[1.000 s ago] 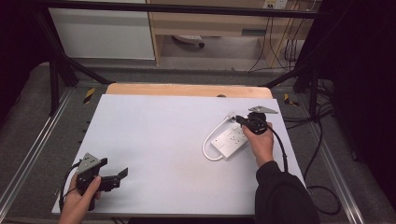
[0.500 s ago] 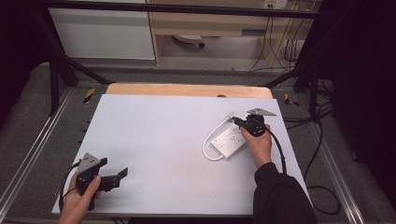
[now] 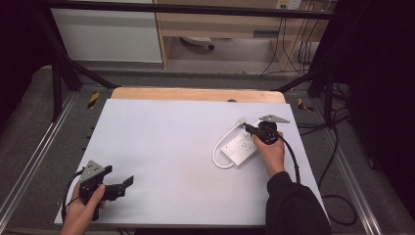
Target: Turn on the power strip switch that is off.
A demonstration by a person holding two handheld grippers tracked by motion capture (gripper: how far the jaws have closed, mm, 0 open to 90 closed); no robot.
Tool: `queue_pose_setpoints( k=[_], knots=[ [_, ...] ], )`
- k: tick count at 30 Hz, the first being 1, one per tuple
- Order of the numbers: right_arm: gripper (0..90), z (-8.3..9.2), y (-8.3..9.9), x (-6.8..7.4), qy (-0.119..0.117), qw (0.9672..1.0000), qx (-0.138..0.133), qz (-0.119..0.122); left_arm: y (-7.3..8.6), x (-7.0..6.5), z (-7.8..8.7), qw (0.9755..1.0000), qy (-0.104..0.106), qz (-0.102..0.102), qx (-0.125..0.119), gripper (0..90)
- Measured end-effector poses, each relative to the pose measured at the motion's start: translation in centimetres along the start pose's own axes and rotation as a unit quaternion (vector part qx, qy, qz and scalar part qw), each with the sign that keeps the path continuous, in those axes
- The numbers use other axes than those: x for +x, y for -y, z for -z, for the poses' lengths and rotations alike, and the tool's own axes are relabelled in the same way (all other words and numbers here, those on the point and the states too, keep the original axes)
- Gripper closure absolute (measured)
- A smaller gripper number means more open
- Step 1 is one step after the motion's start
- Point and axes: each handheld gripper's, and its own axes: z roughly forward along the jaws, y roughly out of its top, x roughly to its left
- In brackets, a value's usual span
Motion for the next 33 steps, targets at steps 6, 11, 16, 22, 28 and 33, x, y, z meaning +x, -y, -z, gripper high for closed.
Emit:
queue_pose_setpoints(
  k=[6,11,16,22,28,33],
  knots=[
    [90.0,-0.5,0.4,0.4,0.000,1.0000,0.008,0.002,0.0,0.2,0.1,1.0000,-0.003,0.004,0.000,7.1],
    [90.0,-0.7,0.8,0.5,0.006,0.9997,0.021,0.010,0.0,0.2,0.1,1.0000,-0.002,0.004,-0.001,7.2],
    [90.0,-0.7,0.9,0.7,0.006,0.9997,0.022,0.013,0.0,0.2,0.1,1.0000,-0.003,0.005,-0.001,7.2],
    [90.0,-0.7,1.1,0.7,0.007,0.9997,0.020,0.015,0.0,0.2,0.1,1.0000,-0.002,0.006,-0.001,7.2],
    [90.0,-0.2,1.5,0.2,0.010,0.9998,0.016,0.010,0.0,0.2,0.1,1.0000,-0.002,0.006,-0.001,7.1],
    [90.0,0.0,1.6,0.2,0.007,0.9998,0.016,0.012,0.0,0.2,0.0,1.0000,-0.002,0.006,0.000,7.2]
  ],
)
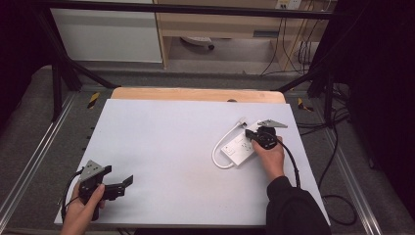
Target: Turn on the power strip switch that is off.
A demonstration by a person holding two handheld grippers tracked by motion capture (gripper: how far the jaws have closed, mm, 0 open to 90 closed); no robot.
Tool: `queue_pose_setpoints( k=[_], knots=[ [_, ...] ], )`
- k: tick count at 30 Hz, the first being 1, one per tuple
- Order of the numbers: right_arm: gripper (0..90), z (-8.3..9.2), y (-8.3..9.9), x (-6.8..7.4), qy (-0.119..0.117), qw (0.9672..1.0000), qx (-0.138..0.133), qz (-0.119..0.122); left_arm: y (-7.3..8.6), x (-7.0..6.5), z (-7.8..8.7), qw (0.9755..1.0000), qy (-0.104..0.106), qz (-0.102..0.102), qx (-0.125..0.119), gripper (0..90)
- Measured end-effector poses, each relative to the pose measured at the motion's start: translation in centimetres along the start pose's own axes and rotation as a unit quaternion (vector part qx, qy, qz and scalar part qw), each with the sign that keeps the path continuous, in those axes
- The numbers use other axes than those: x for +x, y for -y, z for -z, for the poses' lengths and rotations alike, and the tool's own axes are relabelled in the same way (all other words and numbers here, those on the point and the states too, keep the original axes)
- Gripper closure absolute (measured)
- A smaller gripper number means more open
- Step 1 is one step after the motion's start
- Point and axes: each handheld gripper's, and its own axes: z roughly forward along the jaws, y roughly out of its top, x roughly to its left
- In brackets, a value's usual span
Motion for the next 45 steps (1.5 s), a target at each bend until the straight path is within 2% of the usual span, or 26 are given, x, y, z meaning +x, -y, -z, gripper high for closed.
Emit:
queue_pose_setpoints(
  k=[18,20,45],
  knots=[
    [90.0,-0.08,0.15,0.24,-0.006,1.0000,-0.006,-0.002,0.02,0.05,0.02,1.0000,-0.001,0.000,0.000,7.2],
    [90.0,-0.10,0.22,0.22,-0.007,0.9999,-0.009,-0.009,0.02,0.05,0.01,1.0000,-0.001,0.000,0.000,7.1],
    [90.0,-0.09,0.35,0.15,-0.010,0.9999,-0.012,-0.005,0.05,0.07,0.04,1.0000,-0.003,0.001,0.001,7.2]
  ],
)
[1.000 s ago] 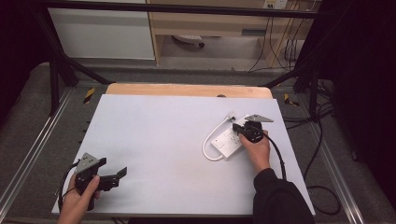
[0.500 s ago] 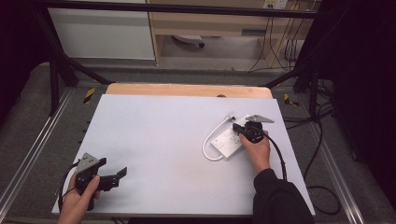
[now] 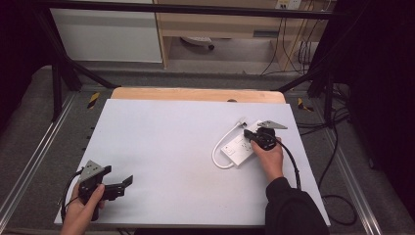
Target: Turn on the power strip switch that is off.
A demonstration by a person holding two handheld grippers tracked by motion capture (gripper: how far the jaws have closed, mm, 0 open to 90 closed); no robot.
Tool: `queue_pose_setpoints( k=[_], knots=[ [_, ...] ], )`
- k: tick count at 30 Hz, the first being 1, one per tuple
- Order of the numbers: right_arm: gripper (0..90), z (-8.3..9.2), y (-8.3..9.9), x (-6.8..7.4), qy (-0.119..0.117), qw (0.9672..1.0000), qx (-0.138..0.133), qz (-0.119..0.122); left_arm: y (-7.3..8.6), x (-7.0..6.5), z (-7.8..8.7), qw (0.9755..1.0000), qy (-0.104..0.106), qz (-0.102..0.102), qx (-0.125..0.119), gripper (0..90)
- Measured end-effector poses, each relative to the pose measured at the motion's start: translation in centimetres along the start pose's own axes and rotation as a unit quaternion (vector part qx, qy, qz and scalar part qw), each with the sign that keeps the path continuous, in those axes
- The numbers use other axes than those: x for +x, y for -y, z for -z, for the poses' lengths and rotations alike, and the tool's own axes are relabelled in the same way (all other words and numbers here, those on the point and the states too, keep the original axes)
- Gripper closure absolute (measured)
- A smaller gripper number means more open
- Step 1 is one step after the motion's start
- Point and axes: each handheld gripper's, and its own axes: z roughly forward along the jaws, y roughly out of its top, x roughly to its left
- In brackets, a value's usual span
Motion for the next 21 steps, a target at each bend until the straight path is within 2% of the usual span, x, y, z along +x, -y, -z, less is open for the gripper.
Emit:
queue_pose_setpoints(
  k=[21],
  knots=[
    [90.0,-0.12,0.11,0.04,-0.001,1.0000,0.003,0.001,0.02,0.09,0.00,1.0000,-0.001,0.001,0.000,7.1]
  ],
)
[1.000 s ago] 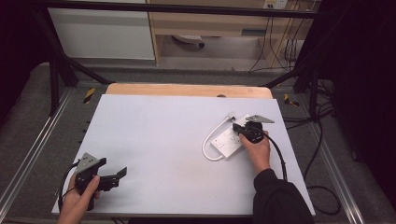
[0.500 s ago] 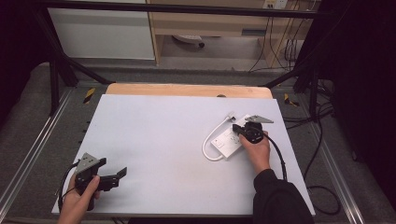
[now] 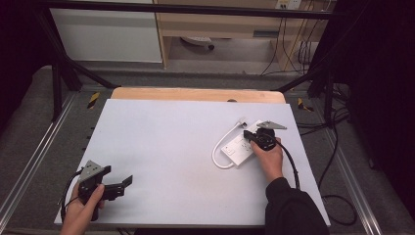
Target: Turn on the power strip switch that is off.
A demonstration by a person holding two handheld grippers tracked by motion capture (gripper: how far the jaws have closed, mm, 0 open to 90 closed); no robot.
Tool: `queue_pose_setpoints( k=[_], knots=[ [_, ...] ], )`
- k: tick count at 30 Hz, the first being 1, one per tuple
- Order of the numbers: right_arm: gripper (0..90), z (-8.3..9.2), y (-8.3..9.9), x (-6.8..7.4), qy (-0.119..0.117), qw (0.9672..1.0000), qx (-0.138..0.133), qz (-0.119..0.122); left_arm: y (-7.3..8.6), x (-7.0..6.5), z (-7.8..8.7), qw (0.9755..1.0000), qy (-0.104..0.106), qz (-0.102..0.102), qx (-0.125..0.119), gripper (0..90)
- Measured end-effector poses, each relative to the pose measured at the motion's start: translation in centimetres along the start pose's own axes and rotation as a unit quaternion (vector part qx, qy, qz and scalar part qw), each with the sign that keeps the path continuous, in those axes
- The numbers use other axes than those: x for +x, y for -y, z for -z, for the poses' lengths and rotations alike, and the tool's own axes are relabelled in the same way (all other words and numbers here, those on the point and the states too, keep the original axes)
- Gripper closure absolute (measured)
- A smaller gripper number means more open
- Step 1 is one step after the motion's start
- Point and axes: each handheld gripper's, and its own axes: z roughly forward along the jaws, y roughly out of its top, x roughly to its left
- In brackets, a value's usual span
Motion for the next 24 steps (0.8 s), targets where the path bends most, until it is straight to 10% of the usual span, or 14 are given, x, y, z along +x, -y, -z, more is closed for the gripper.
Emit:
queue_pose_setpoints(
  k=[24],
  knots=[
    [90.0,0.6,-1.4,-0.5,0.008,0.9999,0.003,-0.008,0.0,0.2,0.1,0.9999,-0.003,0.010,-0.005,7.2]
  ],
)
